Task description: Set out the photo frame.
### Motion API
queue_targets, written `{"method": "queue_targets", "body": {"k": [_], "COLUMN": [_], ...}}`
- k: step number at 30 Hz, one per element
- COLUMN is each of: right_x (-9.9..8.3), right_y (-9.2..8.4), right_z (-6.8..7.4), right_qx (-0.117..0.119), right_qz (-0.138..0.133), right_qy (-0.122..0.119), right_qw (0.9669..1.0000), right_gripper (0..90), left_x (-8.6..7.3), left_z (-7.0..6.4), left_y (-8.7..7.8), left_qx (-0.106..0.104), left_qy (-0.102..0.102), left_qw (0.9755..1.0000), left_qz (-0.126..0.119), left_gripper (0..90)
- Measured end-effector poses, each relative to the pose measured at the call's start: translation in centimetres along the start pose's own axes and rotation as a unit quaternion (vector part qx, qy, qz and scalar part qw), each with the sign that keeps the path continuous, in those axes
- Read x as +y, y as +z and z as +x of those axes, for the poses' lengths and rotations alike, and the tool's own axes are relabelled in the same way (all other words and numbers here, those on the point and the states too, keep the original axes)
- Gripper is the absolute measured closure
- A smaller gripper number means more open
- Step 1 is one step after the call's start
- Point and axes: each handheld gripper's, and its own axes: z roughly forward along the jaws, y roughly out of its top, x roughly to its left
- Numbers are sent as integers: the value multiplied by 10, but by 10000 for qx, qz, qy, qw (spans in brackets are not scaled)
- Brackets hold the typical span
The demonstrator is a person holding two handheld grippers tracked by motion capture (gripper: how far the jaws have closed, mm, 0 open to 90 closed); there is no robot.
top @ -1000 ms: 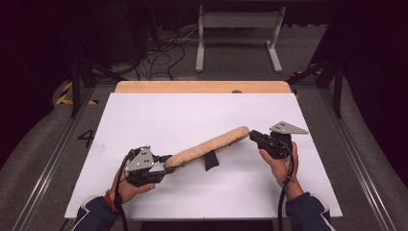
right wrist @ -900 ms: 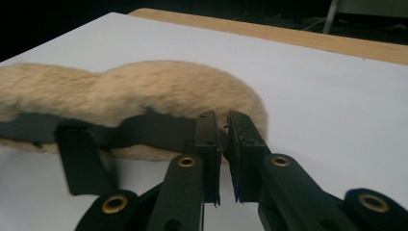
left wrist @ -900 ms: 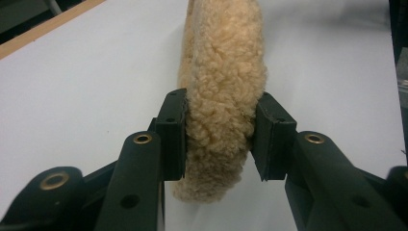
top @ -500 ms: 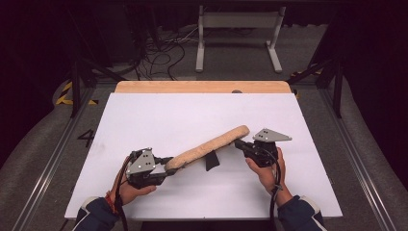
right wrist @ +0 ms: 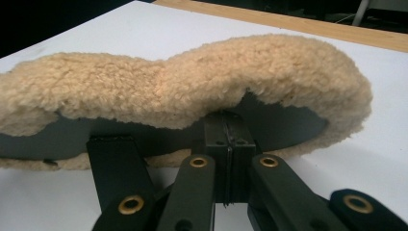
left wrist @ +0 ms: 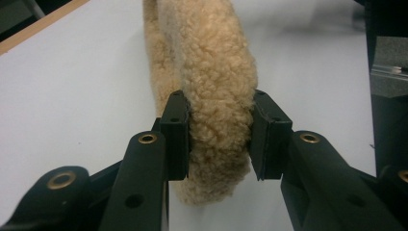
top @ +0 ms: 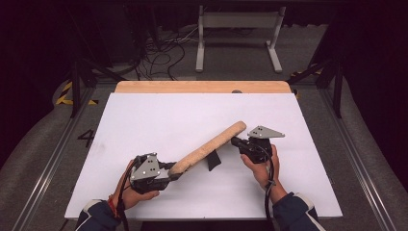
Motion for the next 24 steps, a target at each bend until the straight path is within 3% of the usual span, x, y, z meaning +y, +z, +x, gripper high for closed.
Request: {"method": "queue_targets", "body": {"k": [8, 24], "right_x": [5, 17], "right_y": [10, 21], "right_z": [-4, 8], "right_qx": [46, 136], "right_qz": [75, 242], "right_qy": [82, -204], "right_qw": [9999, 9994], "right_gripper": [900, 899], "left_x": [4, 14], "left_z": [-10, -29], "left_y": [8, 21], "left_qx": [-222, -569], "left_qy": [29, 192], "left_qw": [9997, 9982], "left_qz": [-36, 4], "left_gripper": [644, 616]}}
